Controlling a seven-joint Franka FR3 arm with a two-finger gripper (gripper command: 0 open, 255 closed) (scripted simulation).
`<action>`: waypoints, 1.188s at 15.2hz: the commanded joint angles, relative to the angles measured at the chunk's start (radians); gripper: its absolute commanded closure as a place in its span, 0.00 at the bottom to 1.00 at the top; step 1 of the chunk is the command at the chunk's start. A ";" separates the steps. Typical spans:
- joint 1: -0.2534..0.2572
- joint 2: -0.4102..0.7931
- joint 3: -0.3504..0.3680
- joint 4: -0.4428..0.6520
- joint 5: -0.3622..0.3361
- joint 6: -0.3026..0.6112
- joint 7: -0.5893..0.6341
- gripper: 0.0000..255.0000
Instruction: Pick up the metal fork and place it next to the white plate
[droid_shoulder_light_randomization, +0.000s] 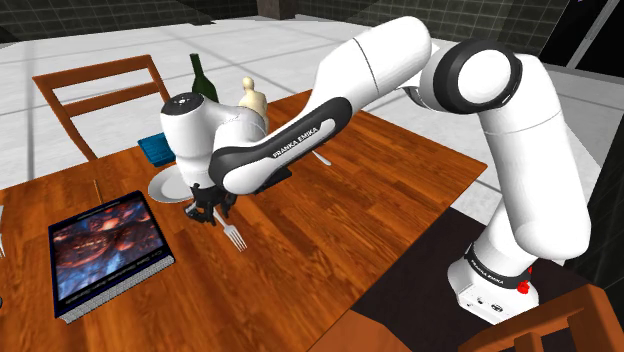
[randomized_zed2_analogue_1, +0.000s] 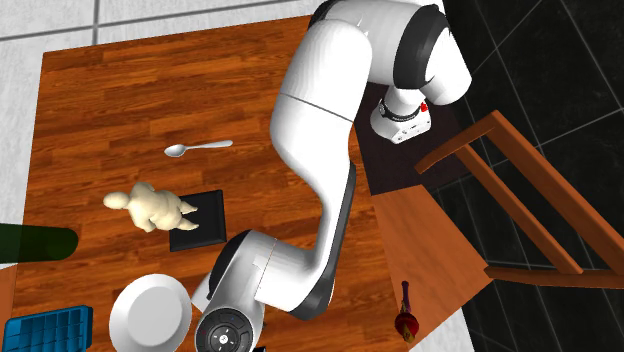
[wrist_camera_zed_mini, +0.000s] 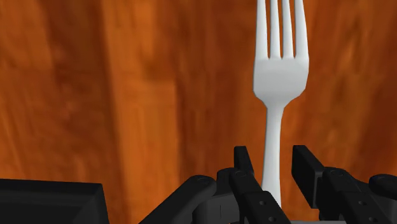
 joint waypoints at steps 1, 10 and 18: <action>0.001 0.009 -0.005 -0.012 -0.008 0.020 0.008 1.00; 0.003 0.019 -0.011 -0.019 -0.016 0.035 0.013 1.00; -0.005 -0.019 0.007 -0.012 0.008 -0.006 0.001 0.00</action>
